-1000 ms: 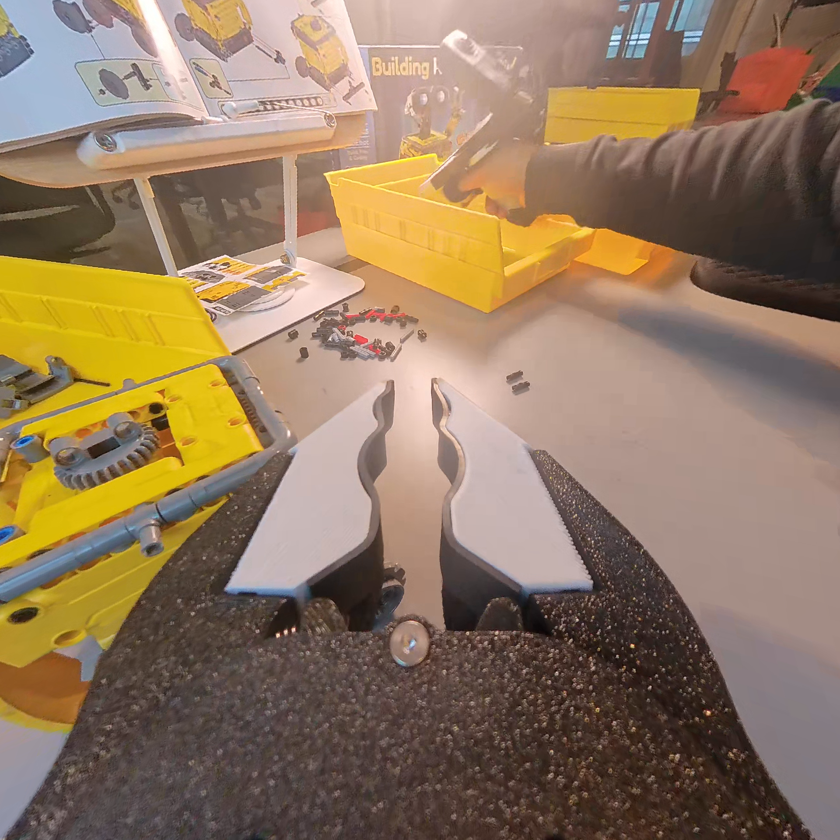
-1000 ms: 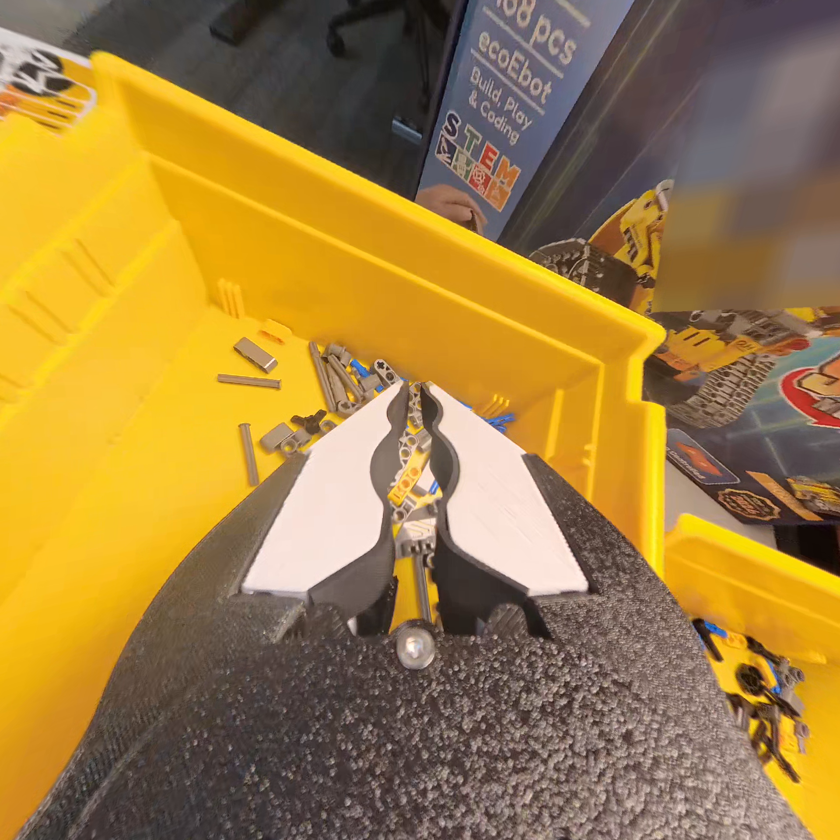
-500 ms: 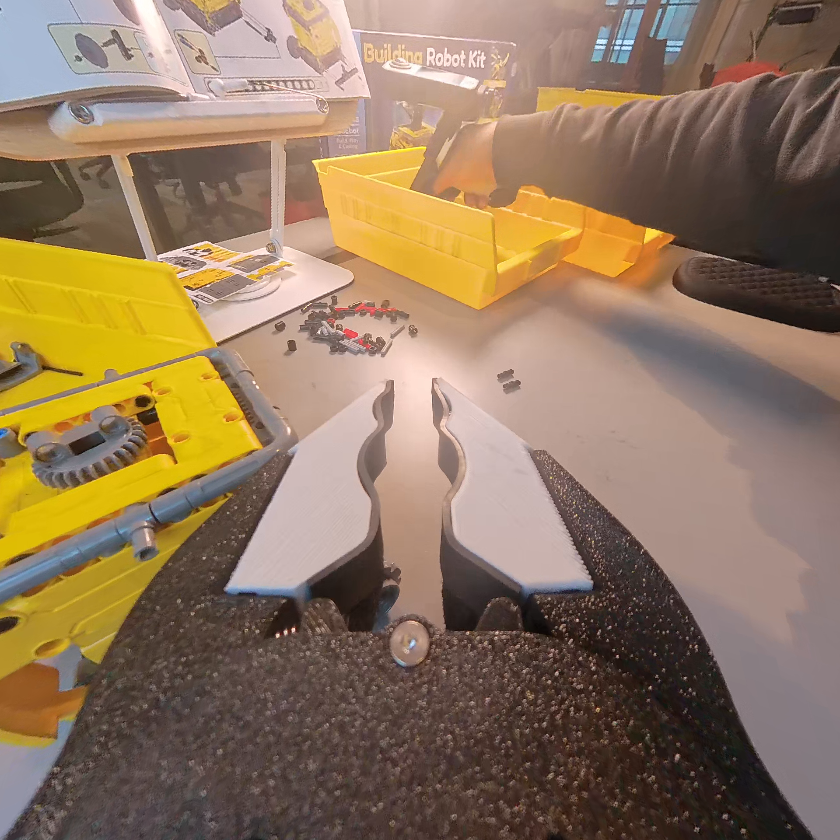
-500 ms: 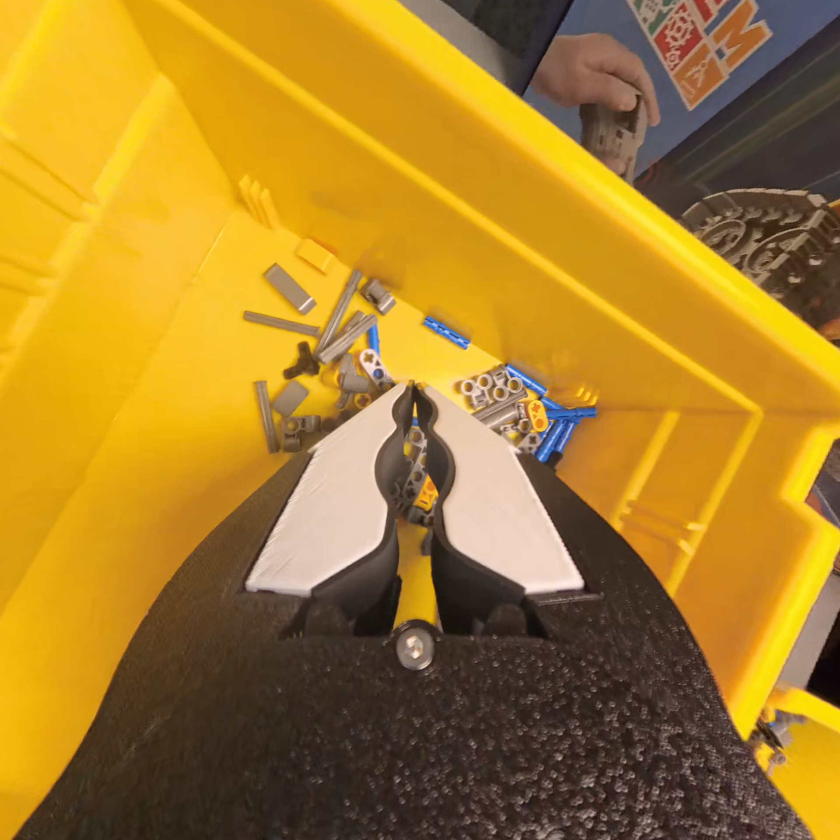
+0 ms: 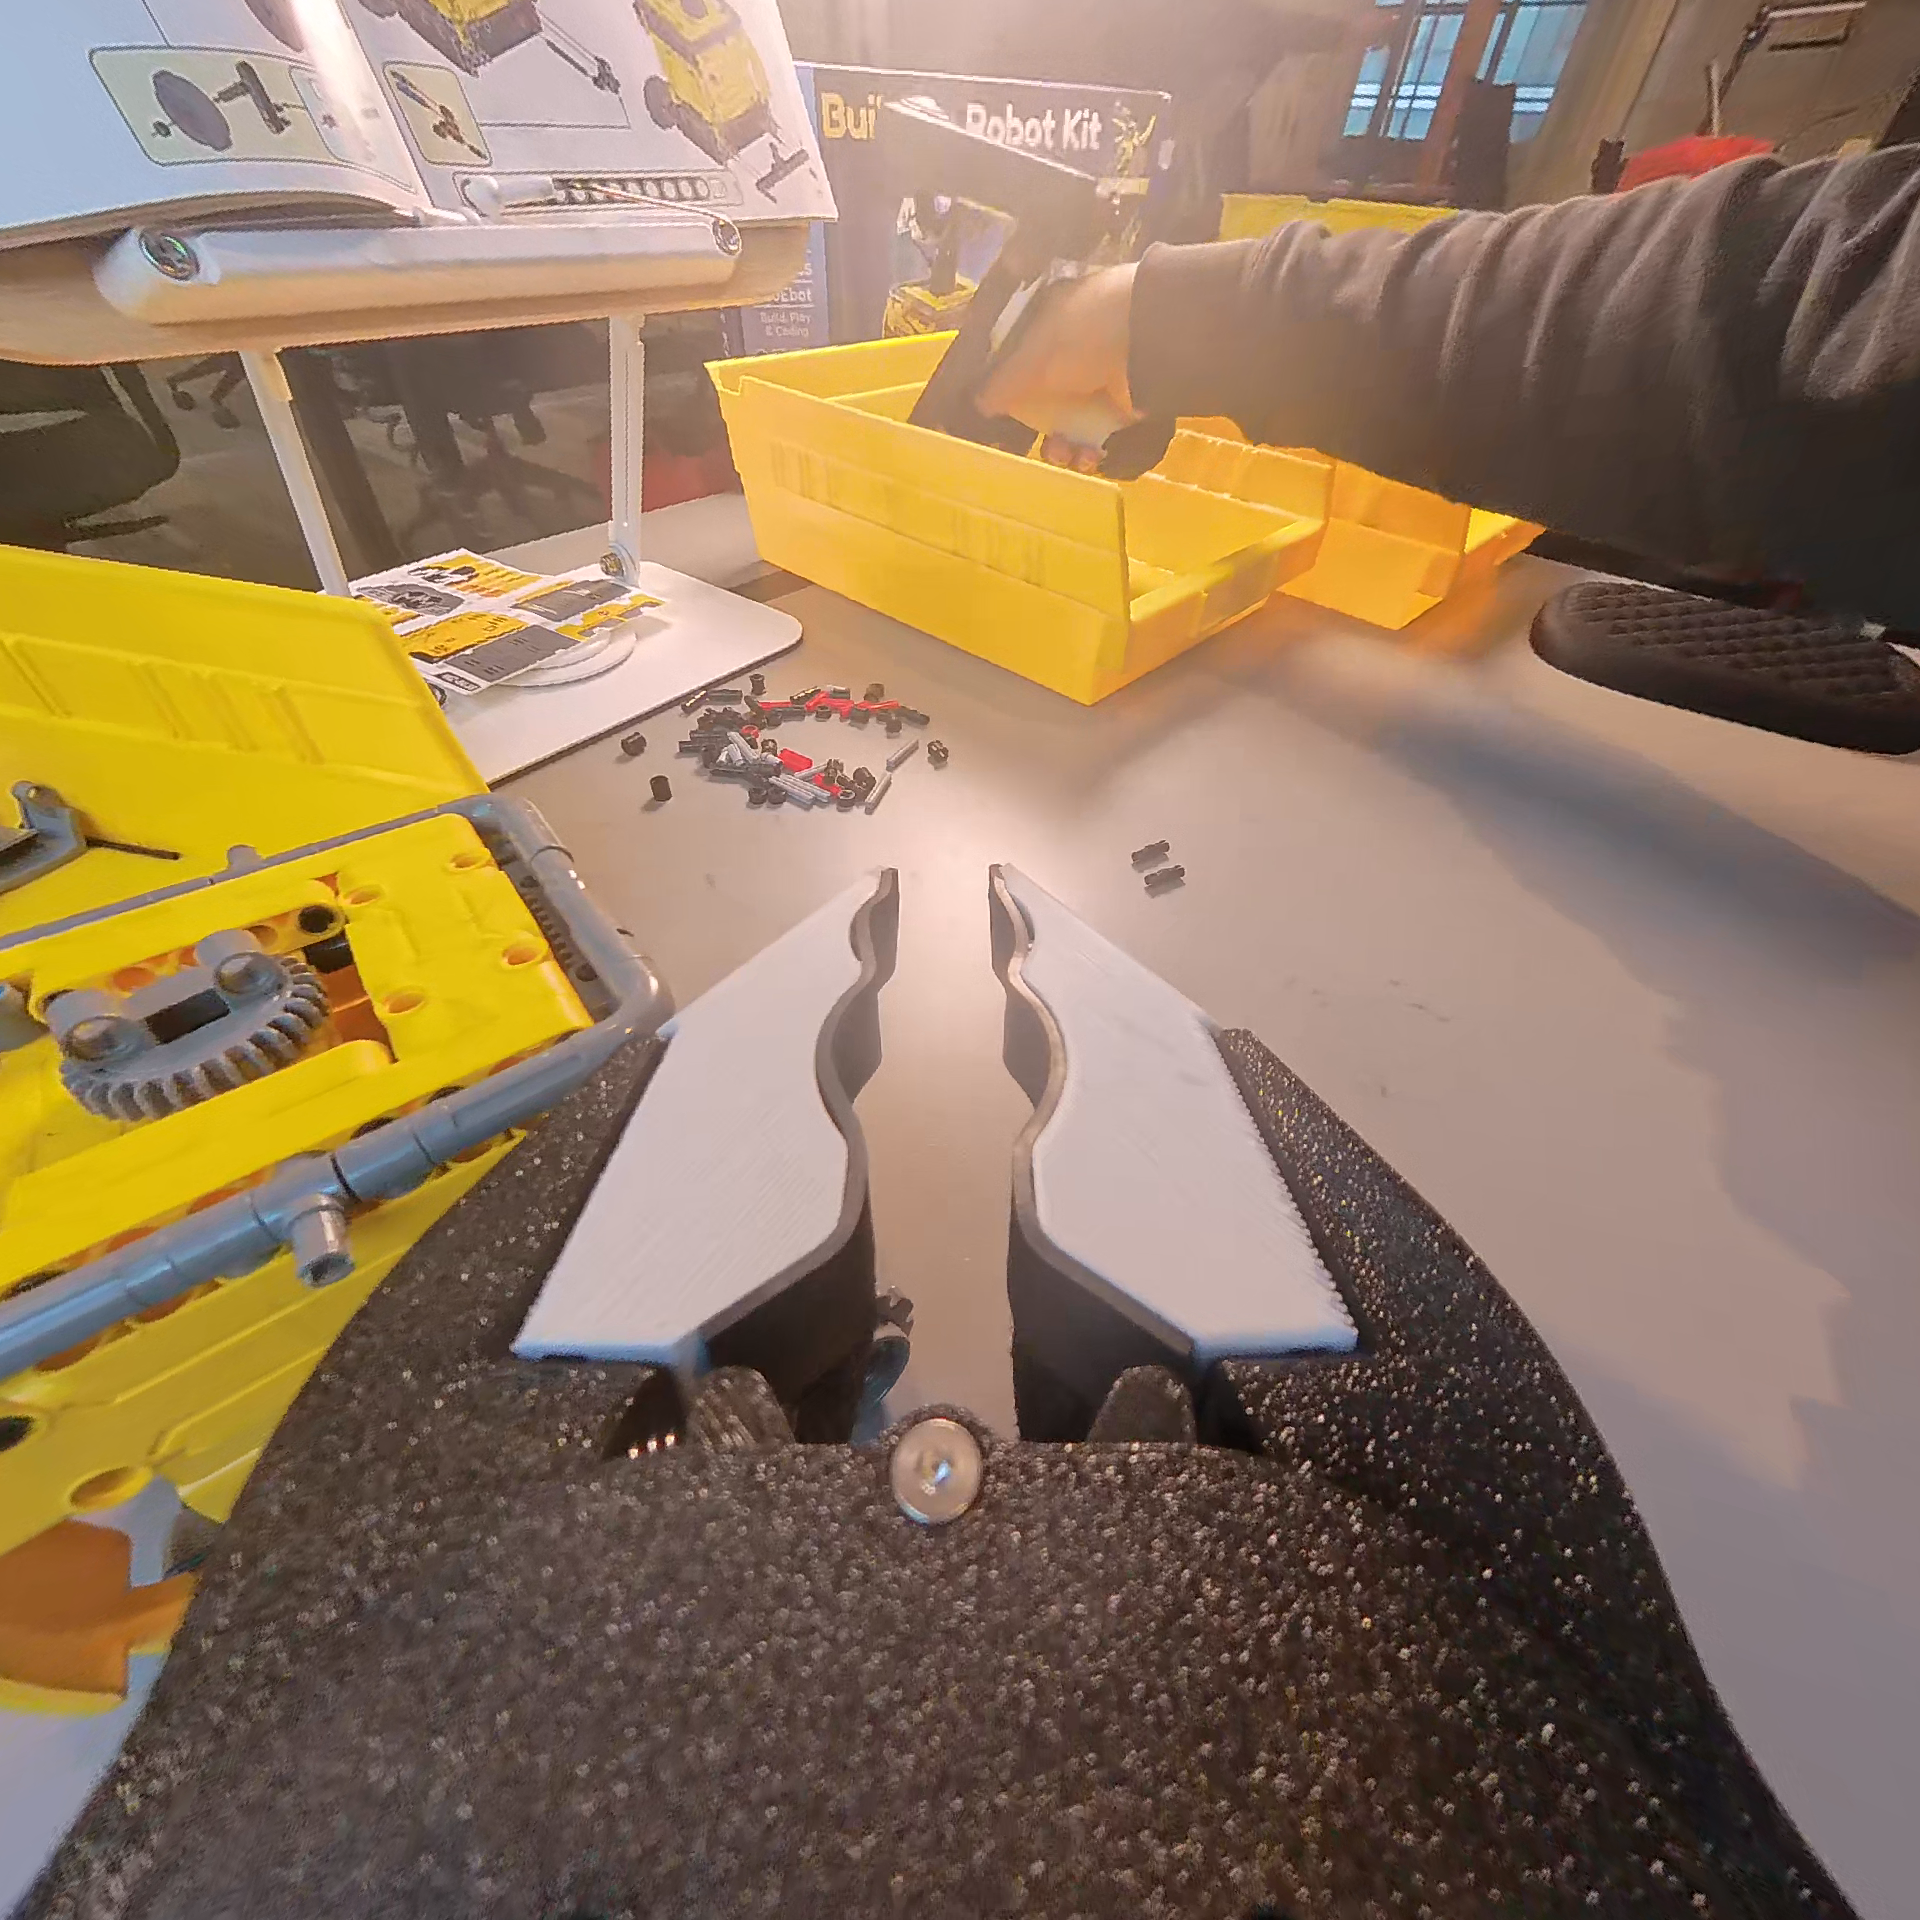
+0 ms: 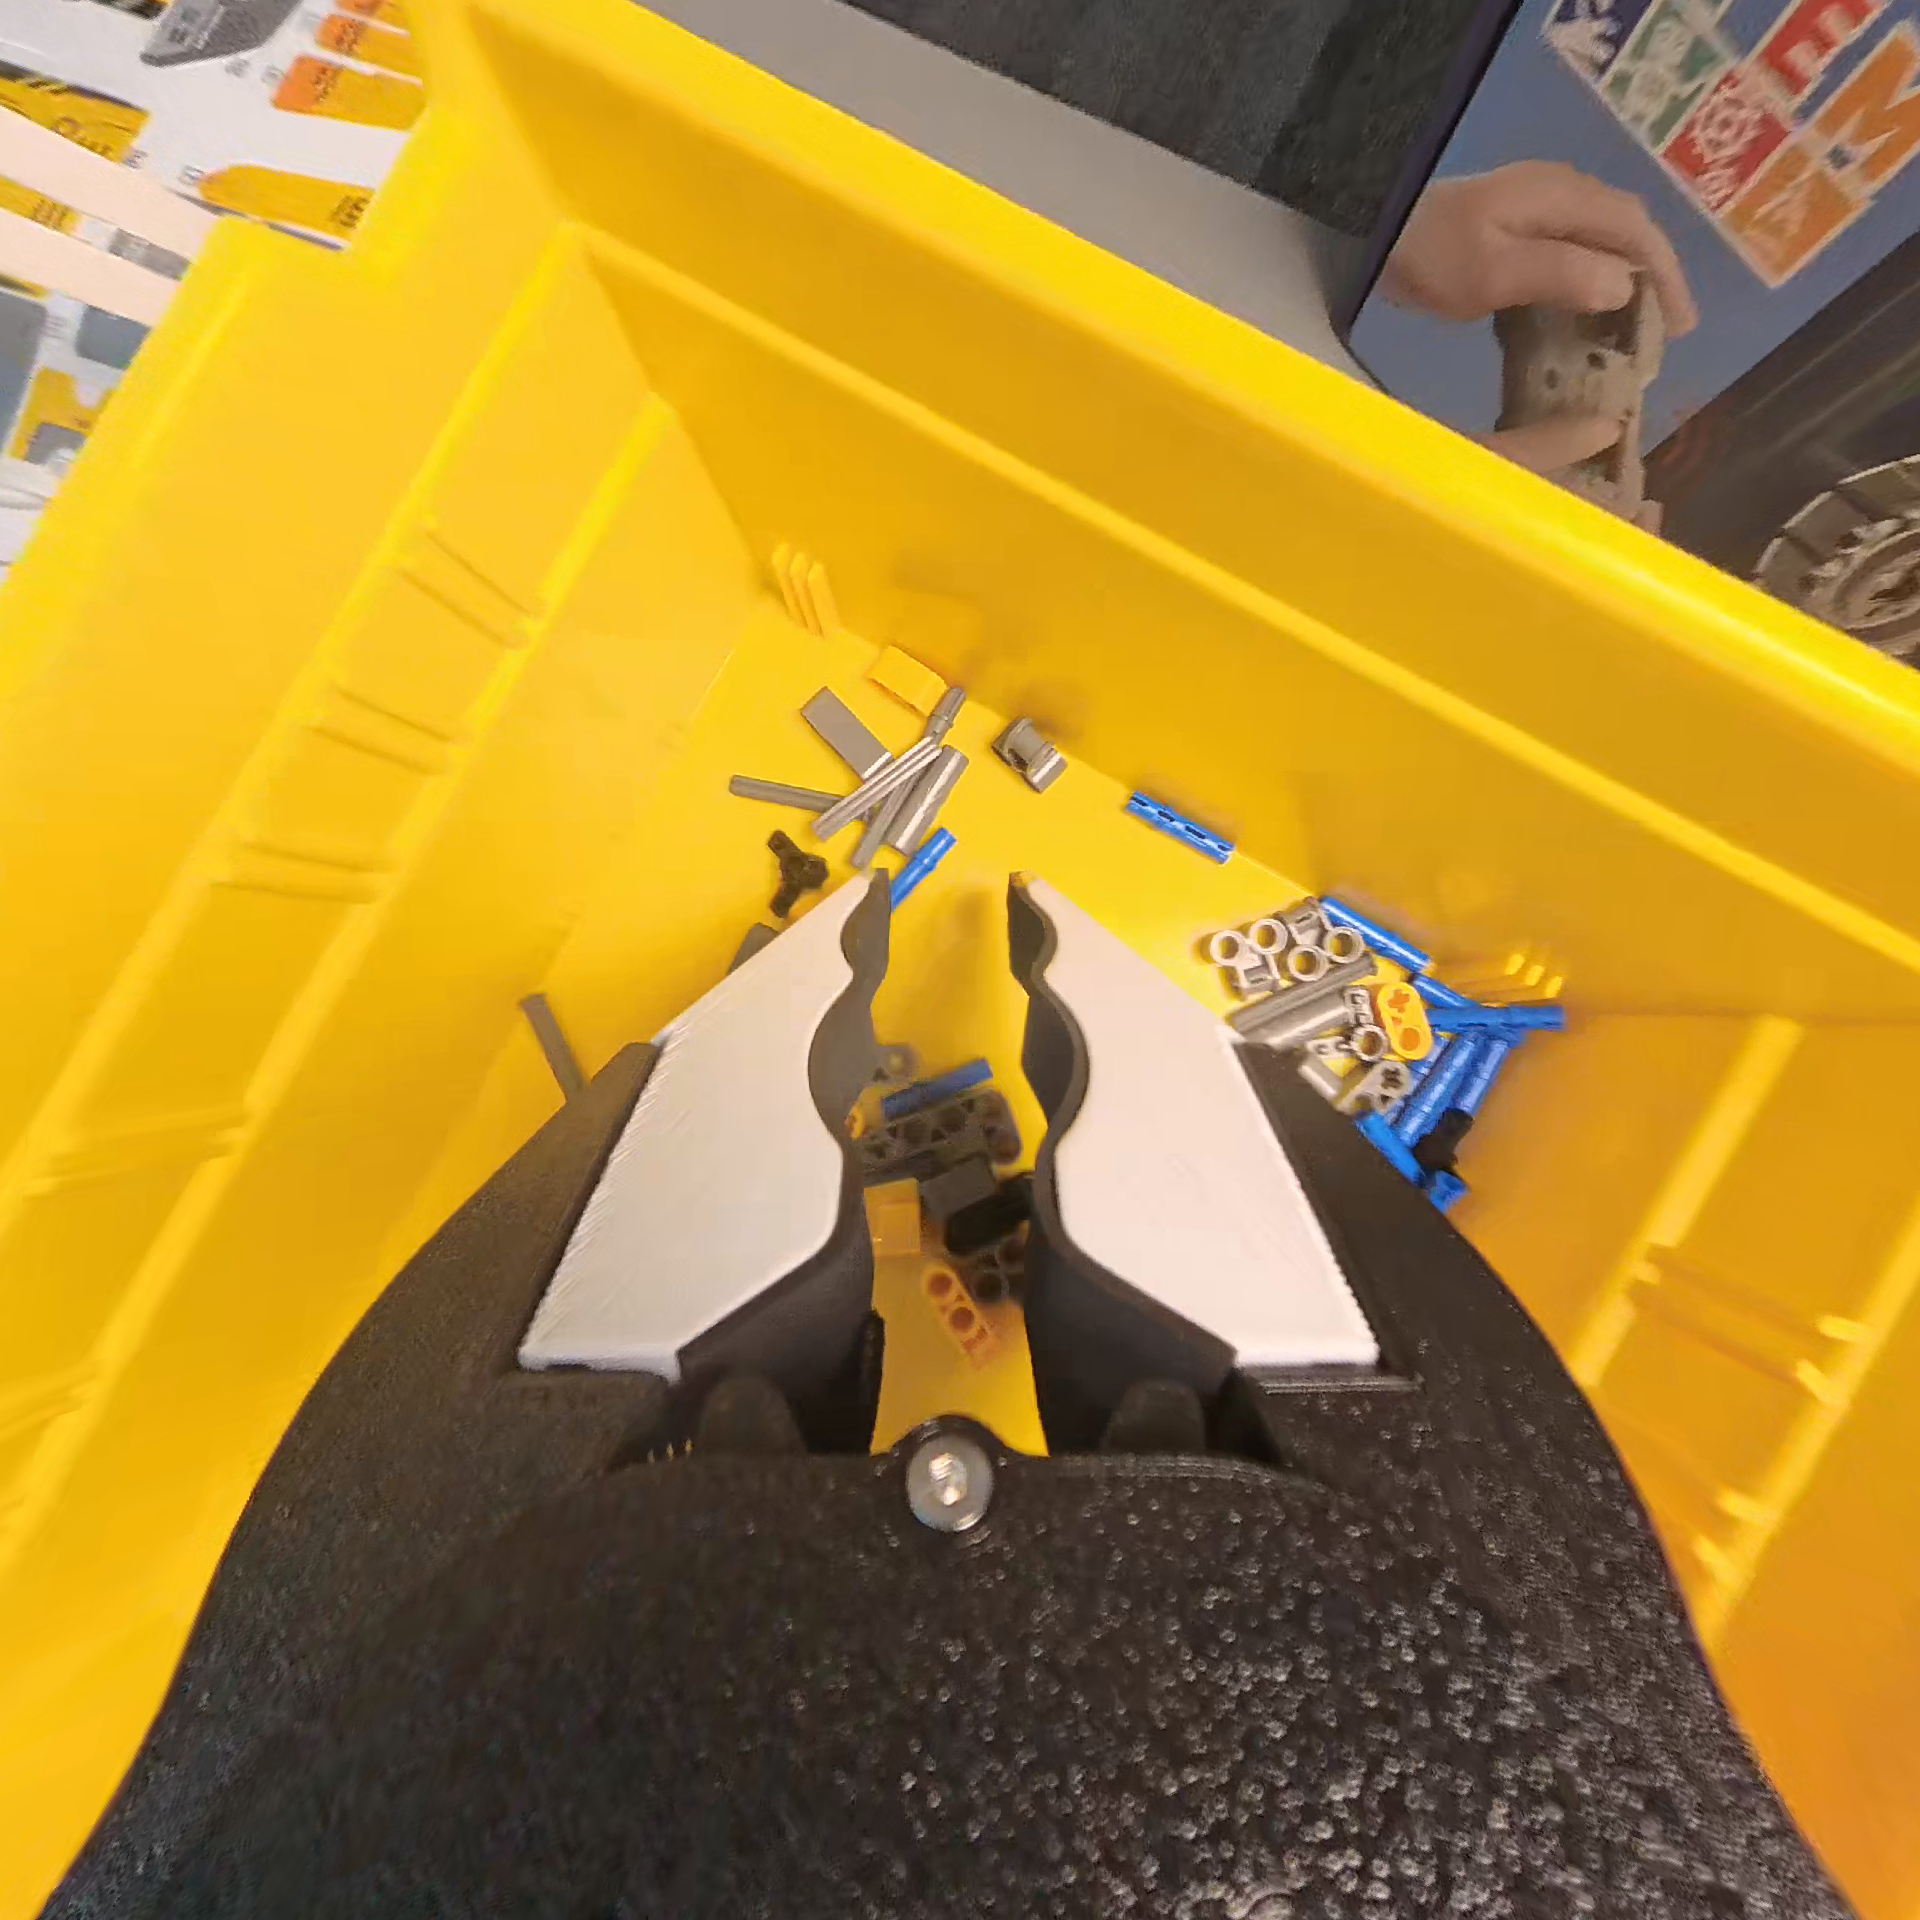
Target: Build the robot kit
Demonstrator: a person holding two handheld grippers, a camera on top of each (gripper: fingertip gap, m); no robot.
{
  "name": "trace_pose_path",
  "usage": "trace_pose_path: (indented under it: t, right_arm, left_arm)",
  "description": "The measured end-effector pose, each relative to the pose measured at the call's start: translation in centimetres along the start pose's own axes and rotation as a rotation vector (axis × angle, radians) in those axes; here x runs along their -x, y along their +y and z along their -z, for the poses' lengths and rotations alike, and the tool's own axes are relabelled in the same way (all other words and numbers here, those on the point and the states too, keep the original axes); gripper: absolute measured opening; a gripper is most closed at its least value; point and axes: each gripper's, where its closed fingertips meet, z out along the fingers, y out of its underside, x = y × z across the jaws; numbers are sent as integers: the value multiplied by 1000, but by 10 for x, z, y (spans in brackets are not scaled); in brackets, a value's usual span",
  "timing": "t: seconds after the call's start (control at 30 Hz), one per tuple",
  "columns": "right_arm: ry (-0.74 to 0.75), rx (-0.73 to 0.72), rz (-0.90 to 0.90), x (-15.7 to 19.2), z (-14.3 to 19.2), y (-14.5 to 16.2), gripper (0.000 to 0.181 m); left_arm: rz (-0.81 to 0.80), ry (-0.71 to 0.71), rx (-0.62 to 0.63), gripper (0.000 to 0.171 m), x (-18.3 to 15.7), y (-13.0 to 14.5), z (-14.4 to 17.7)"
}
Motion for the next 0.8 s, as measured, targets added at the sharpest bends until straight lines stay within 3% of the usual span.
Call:
trace_pose_path:
  t: [0.23,0.8]
  right_arm:
    - [-11,43,-30,6,-11,5,13]
    - [49,44,-52,-8,-5,13,9]
  left_arm:
    - [30,5,-9,15,3,-1,1]
    - [26,9,-2,15,2,0,0]
